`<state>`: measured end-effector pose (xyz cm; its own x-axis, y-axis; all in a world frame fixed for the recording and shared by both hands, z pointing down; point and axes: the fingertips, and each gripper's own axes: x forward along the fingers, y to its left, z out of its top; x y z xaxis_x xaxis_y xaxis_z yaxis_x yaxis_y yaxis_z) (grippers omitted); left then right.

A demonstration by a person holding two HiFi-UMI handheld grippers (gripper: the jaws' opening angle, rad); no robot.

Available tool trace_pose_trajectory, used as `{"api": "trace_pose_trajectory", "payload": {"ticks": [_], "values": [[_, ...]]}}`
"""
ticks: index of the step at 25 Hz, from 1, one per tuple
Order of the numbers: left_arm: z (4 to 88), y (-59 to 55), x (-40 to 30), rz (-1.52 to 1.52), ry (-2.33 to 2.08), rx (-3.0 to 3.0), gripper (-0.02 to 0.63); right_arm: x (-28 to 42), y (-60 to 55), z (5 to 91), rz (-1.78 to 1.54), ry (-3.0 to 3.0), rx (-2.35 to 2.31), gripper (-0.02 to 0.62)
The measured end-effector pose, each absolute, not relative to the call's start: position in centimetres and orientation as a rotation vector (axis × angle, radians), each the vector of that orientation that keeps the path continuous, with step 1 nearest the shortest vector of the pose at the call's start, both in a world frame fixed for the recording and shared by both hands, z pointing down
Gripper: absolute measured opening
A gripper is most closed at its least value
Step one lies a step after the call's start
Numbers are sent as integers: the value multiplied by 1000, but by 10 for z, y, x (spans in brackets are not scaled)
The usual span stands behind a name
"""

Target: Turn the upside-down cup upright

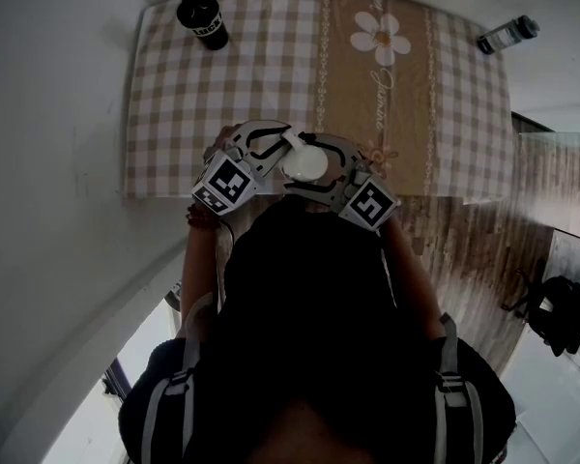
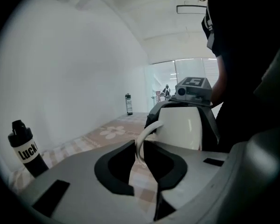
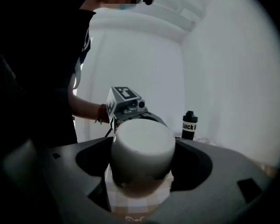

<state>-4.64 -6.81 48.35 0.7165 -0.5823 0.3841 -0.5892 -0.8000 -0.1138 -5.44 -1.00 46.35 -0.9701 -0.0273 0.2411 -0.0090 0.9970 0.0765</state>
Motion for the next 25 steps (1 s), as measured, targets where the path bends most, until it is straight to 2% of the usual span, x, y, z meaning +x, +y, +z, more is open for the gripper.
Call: {"api": "trace_pose_trajectory", "payload": {"ticks": [3, 11, 13, 16, 23, 25], "values": [[486, -69, -45, 630, -1040, 2868, 47, -58, -4, 467, -161, -2871, 7, 380], [483, -83, -47, 630, -1212, 2753, 44, -46, -23, 462, -238, -2913, 114, 400], [482, -93, -53, 605, -1304, 2695, 44, -30, -41, 449, -116, -2988, 235, 401], [483, -103, -58, 492, -1416, 2599, 46, -5, -59, 440, 58, -3040, 380, 440], [469, -110, -40, 194, -1502, 2518, 45, -8, -58, 442, 148, -3067, 448, 466], [467, -109, -35, 169, -1508, 2507, 46, -9, -58, 443, 142, -3061, 465, 492]]}}
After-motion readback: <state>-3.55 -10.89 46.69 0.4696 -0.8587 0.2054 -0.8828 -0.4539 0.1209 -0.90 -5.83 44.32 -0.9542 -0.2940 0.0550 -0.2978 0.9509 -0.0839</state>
